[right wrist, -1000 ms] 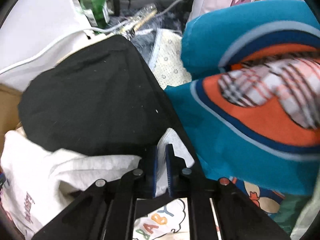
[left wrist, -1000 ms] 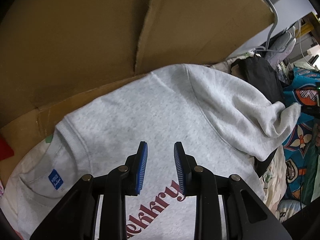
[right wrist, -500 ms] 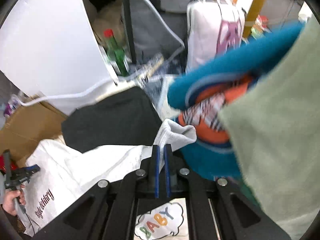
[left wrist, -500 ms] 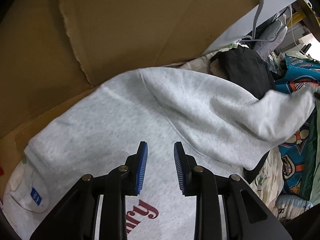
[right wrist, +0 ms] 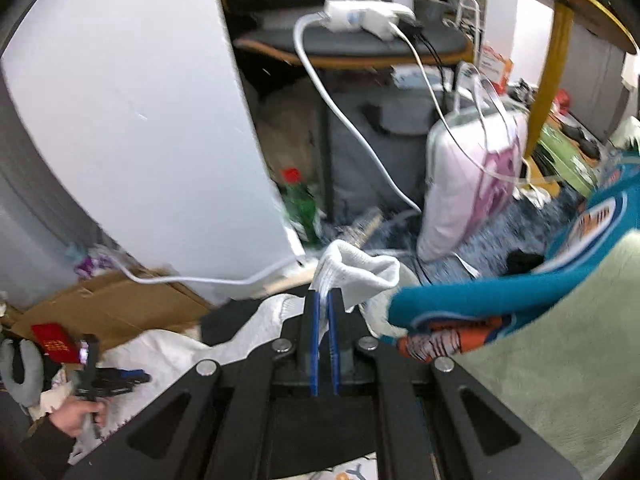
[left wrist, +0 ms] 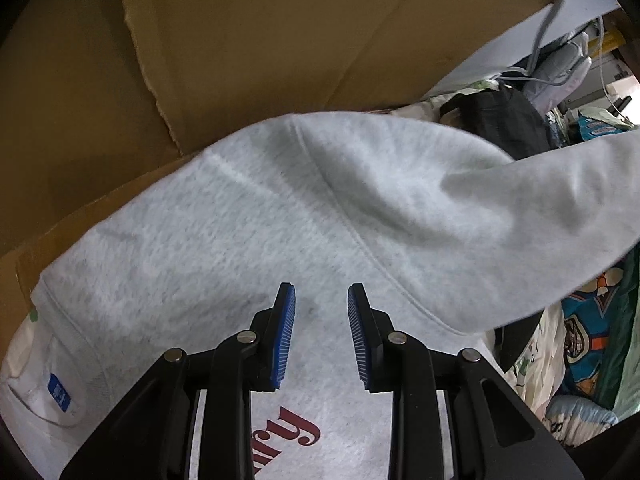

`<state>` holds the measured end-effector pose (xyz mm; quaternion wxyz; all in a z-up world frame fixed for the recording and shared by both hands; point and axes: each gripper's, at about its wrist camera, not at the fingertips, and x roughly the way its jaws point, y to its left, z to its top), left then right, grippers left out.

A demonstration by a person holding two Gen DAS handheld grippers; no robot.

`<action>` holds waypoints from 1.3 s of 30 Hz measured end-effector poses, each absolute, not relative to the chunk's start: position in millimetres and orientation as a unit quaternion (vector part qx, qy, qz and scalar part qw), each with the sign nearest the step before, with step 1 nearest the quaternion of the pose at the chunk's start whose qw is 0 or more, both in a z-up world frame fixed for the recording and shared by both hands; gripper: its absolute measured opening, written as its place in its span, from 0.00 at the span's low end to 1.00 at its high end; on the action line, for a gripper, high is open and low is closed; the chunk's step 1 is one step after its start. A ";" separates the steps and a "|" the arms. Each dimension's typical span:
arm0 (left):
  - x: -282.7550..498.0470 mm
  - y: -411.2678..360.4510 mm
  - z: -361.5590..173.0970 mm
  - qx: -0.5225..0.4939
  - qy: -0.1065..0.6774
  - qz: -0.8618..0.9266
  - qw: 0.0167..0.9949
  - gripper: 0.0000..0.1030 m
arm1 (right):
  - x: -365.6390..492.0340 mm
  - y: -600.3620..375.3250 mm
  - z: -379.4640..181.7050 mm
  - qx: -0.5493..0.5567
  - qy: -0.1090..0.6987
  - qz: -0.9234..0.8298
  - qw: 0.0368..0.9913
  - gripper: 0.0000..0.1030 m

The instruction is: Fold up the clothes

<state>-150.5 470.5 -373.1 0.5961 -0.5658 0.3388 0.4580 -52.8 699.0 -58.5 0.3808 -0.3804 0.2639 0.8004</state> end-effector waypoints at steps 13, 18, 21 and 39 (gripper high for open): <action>-147.9 472.3 -386.9 -0.576 0.346 0.458 0.583 0.26 | -58.0 689.2 -16.1 -0.315 0.248 0.854 0.332 0.04; -145.0 470.0 -384.9 -0.570 0.353 0.456 0.586 0.26 | -41.3 712.0 -57.0 -0.350 0.265 0.820 0.367 0.04; -144.0 468.3 -384.8 -0.566 0.359 0.455 0.586 0.26 | -32.5 721.9 -83.6 -0.380 0.272 0.796 0.384 0.04; -134.4 468.0 -379.6 -0.559 0.369 0.462 0.582 0.26 | -14.0 690.2 -194.5 -0.483 0.279 0.744 0.368 0.05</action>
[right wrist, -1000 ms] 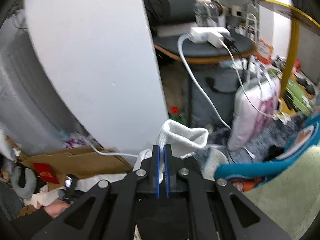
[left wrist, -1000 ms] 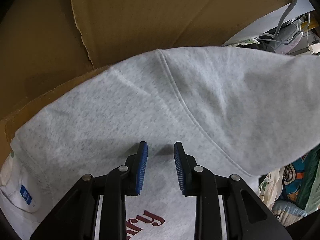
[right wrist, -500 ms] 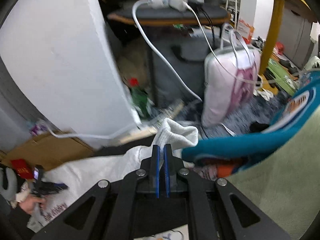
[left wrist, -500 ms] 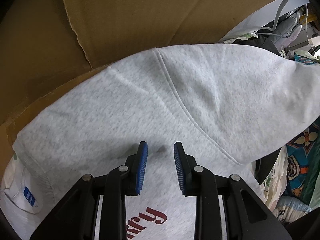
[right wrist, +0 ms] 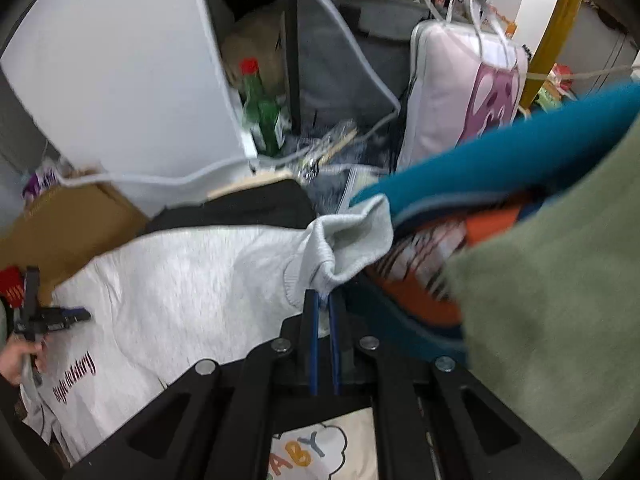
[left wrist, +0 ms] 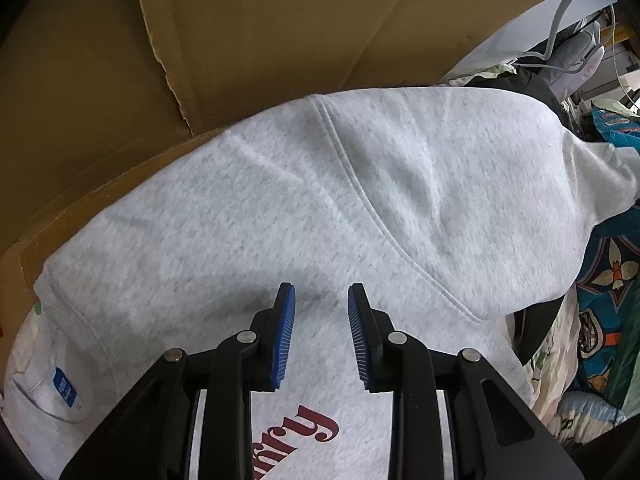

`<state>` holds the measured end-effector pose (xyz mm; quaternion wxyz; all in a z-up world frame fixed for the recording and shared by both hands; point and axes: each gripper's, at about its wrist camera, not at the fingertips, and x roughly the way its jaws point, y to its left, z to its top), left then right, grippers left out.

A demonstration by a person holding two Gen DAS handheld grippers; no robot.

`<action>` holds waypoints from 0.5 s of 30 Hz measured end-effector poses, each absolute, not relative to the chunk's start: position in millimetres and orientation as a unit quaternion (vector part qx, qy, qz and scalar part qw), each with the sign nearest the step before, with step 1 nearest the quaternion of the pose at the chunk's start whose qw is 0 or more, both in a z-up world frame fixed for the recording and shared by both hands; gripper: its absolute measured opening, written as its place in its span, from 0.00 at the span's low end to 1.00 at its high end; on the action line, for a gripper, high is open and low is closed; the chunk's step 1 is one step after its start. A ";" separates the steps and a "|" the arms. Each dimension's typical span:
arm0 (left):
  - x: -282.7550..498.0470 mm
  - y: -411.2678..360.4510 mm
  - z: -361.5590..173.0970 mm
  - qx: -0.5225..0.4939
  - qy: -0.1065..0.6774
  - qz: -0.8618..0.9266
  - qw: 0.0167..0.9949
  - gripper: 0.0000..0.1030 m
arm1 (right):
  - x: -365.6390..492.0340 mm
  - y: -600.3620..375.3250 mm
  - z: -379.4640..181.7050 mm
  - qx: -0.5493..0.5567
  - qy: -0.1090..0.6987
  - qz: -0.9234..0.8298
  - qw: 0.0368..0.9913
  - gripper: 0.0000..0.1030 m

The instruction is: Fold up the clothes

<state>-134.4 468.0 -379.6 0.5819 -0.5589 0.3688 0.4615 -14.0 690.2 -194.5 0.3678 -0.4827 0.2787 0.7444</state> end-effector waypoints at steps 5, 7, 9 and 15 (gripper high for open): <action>-130.1 465.6 -377.4 -0.555 0.373 0.460 0.584 0.26 | -26.8 669.3 -212.1 -0.473 0.297 0.762 0.329 0.05; -128.3 464.4 -377.1 -0.553 0.376 0.459 0.585 0.26 | -38.9 658.1 -218.6 -0.470 0.303 0.771 0.306 0.05; -127.0 463.3 -376.0 -0.551 0.378 0.458 0.586 0.26 | -52.8 646.2 -224.7 -0.473 0.299 0.779 0.284 0.05; -130.4 458.5 -370.1 -0.549 0.376 0.463 0.586 0.26 | -90.8 613.1 -243.7 -0.490 0.287 0.791 0.226 0.07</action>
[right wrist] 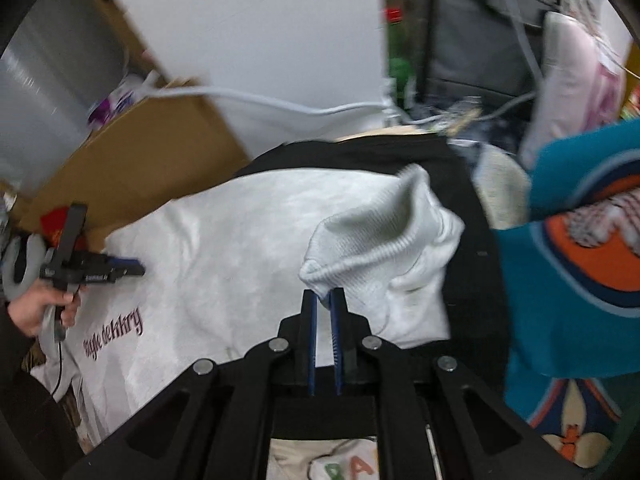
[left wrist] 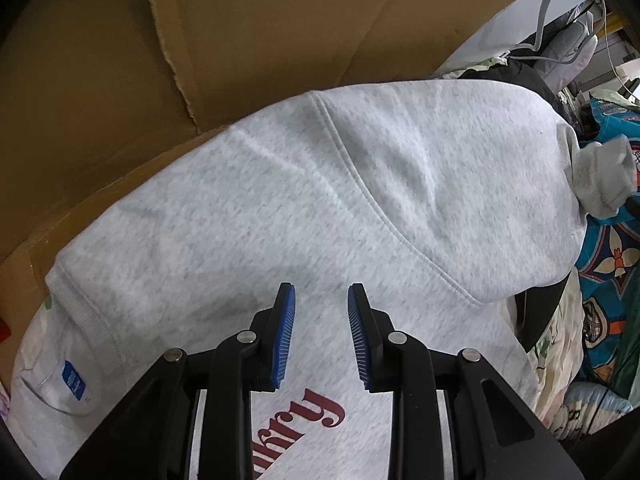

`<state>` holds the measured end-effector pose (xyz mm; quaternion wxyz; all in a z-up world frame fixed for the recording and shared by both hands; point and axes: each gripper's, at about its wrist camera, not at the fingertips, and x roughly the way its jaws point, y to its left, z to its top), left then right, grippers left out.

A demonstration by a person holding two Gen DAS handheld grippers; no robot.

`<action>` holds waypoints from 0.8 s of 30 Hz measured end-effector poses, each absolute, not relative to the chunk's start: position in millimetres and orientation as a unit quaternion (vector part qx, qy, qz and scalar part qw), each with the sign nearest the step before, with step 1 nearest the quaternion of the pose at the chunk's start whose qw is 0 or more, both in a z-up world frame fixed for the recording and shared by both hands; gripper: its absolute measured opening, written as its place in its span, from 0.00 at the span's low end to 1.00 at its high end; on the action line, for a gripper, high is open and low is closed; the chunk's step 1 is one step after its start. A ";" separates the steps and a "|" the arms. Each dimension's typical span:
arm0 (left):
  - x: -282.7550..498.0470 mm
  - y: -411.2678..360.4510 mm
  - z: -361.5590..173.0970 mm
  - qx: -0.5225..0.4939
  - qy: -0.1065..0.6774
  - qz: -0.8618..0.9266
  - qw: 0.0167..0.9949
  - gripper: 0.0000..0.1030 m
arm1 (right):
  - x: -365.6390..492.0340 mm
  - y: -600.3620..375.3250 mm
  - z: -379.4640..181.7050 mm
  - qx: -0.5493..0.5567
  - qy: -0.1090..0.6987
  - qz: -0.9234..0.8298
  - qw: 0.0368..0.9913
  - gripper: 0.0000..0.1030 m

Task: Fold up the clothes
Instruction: 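Lower the sleeve onto the sweatshirt body and open the right gripper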

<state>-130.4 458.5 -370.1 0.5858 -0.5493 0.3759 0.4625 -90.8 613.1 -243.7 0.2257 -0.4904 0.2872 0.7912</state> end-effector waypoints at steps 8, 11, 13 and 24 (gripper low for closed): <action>-140.3 438.6 -358.9 -0.549 0.365 0.474 0.584 0.26 | -124.2 596.9 -272.9 -0.547 0.282 0.764 0.192 0.20; -145.7 438.1 -358.9 -0.547 0.358 0.478 0.586 0.26 | -136.3 599.2 -268.8 -0.547 0.270 0.765 0.206 0.57; -147.9 436.7 -356.0 -0.545 0.356 0.480 0.588 0.26 | -146.7 603.9 -268.7 -0.552 0.259 0.760 0.224 0.58; -168.3 421.8 -342.4 -0.545 0.350 0.488 0.585 0.26 | -185.3 641.0 -315.4 -0.630 0.252 0.670 0.302 0.58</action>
